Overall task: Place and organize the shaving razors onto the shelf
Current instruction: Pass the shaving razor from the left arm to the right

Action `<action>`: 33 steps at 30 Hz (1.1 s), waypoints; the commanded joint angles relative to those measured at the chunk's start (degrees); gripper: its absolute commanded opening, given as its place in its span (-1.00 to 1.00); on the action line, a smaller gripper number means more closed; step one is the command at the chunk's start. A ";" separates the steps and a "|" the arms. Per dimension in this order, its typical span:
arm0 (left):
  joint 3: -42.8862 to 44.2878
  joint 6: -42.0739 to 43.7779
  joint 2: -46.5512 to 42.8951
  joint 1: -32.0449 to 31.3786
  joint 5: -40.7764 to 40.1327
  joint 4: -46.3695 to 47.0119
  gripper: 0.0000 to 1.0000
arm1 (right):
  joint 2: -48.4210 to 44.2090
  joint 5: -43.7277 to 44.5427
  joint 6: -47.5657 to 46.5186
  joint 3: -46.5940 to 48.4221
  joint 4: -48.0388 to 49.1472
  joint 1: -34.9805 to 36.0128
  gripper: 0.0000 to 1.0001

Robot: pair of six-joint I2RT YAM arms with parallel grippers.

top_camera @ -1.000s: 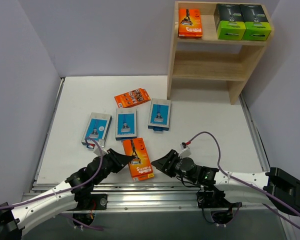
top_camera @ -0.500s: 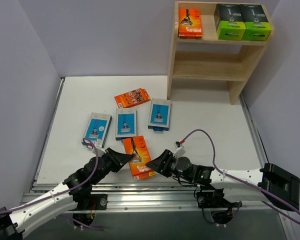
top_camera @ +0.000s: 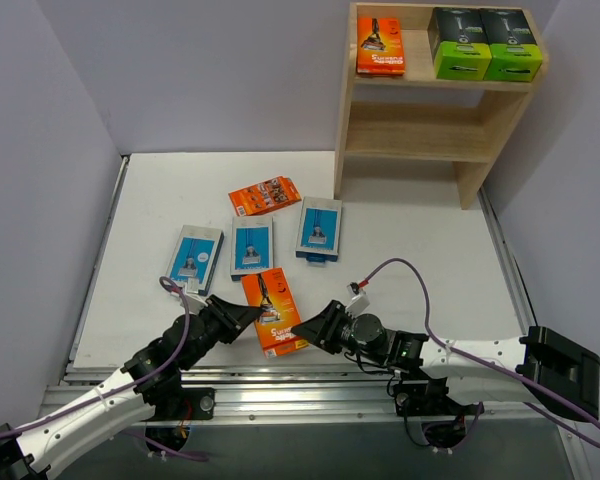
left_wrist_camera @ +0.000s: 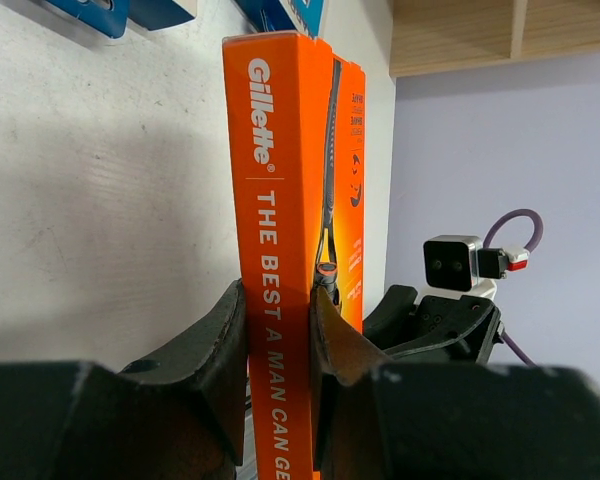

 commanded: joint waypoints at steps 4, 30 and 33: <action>-0.58 -1.34 -0.76 0.49 0.00 1.63 -0.93 | -1.86 1.16 -0.46 -0.23 2.27 0.69 -0.47; 0.64 1.29 2.23 1.54 0.44 -4.61 0.57 | -5.29 4.15 5.26 -4.63 2.63 0.60 -1.00; 2.40 2.95 1.09 1.90 0.26 -8.46 0.62 | -6.08 4.76 5.96 -5.15 2.36 0.69 -1.00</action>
